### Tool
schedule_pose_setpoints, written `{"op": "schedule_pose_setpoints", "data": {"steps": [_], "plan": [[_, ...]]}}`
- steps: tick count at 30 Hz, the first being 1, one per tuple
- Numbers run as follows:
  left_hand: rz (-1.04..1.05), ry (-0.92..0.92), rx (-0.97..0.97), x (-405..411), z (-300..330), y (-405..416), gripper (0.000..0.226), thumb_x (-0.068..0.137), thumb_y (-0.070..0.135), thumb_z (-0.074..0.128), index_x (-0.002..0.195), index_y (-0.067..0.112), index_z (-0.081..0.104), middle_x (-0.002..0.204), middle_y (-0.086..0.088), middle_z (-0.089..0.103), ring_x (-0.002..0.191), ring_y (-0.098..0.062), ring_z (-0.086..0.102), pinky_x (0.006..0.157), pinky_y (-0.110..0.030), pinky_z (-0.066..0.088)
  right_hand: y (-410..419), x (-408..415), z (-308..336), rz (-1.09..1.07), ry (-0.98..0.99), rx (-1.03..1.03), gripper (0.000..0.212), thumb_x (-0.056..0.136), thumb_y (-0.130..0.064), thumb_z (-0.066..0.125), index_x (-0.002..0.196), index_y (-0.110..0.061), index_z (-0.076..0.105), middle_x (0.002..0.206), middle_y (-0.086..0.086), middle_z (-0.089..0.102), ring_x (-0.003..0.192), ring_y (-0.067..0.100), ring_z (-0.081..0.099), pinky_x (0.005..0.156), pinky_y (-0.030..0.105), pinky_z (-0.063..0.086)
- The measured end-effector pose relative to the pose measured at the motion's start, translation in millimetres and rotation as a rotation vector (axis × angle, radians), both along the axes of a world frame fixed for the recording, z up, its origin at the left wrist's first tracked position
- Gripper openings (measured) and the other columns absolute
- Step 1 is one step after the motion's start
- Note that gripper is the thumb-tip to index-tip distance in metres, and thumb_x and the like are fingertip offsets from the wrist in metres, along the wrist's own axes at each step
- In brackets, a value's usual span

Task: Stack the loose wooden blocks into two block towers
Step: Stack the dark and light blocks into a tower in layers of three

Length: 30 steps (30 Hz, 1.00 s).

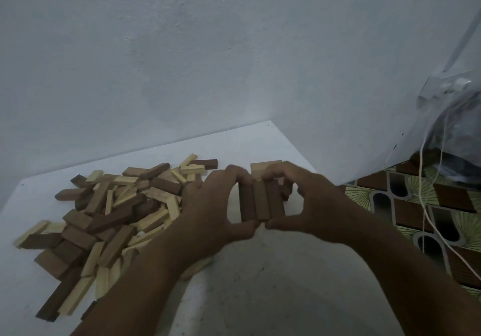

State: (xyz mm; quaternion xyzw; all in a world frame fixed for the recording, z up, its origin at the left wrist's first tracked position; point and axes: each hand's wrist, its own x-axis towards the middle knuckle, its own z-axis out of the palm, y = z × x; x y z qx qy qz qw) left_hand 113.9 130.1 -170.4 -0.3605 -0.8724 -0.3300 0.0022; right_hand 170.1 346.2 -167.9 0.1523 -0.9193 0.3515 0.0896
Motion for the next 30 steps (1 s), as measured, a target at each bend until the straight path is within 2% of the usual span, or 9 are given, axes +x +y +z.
{"op": "schedule_pose_setpoints", "data": {"steps": [3,7,11,15,22,27,30], "plan": [[-0.031,-0.012,0.062,-18.9,8.2,12.6,0.058,0.065,0.043,0.076,0.113,0.039,0.044,0.116,0.019,0.053,0.112,-0.011,0.052,0.094,-0.045,0.046,12.9,-16.0,13.9,0.006,0.005,0.006,0.069,0.063,-0.038,0.087,0.120,-0.036,0.048,0.114,-0.023,0.054,0.093,0.000,0.051,0.074,0.006,0.040],[-0.042,-0.037,0.016,-36.7,13.6,30.4,0.060,0.068,0.039,0.078,0.116,0.036,0.042,0.119,0.019,0.051,0.115,-0.012,0.048,0.093,-0.047,0.045,32.2,-40.0,14.7,-0.001,-0.008,0.067,0.073,0.064,-0.043,0.085,0.125,-0.039,0.045,0.118,-0.026,0.052,0.090,0.008,0.050,0.073,0.018,0.045],[-0.023,-0.077,-0.027,-50.8,10.9,43.8,0.063,0.070,0.043,0.080,0.117,0.042,0.038,0.123,0.018,0.049,0.116,-0.014,0.046,0.095,-0.048,0.042,45.7,-60.8,10.7,-0.008,-0.074,0.076,0.073,0.064,-0.042,0.085,0.120,-0.049,0.041,0.116,-0.032,0.049,0.094,0.004,0.049,0.071,0.010,0.042],[-0.018,-0.132,-0.032,-60.2,6.1,50.3,0.064,0.072,0.038,0.081,0.116,0.043,0.035,0.121,0.019,0.051,0.115,-0.013,0.044,0.096,-0.048,0.042,53.6,-75.0,2.0,-0.021,-0.119,0.094,0.072,0.063,-0.043,0.085,0.116,-0.056,0.038,0.114,-0.037,0.047,0.093,0.005,0.049,0.063,0.011,0.044],[-0.016,-0.137,-0.063,-63.3,-3.8,53.6,0.064,0.075,0.038,0.080,0.121,0.040,0.034,0.121,0.019,0.052,0.118,-0.013,0.045,0.093,-0.040,0.040,55.8,-78.9,-8.9,-0.004,-0.146,0.049,0.071,0.064,-0.037,0.087,0.118,-0.045,0.041,0.111,-0.037,0.045,0.094,-0.010,0.045,0.067,0.006,0.043],[-0.004,-0.151,-0.050,-65.0,-5.0,53.8,0.069,0.075,0.038,0.081,0.125,0.039,0.034,0.124,0.017,0.051,0.120,-0.014,0.045,0.098,-0.048,0.043,54.1,-79.1,-5.9,-0.014,-0.137,0.044,0.071,0.066,-0.034,0.086,0.119,-0.043,0.040,0.110,-0.038,0.042,0.096,-0.018,0.042,0.066,0.000,0.040],[0.000,-0.159,-0.062,-65.8,-6.6,52.8,0.070,0.074,0.040,0.081,0.123,0.042,0.032,0.124,0.018,0.051,0.120,-0.014,0.046,0.098,-0.049,0.043,54.8,-79.2,-7.5,-0.013,-0.156,0.053,0.071,0.065,-0.040,0.086,0.120,-0.046,0.041,0.116,-0.032,0.047,0.094,-0.005,0.048,0.067,0.005,0.041]]}}
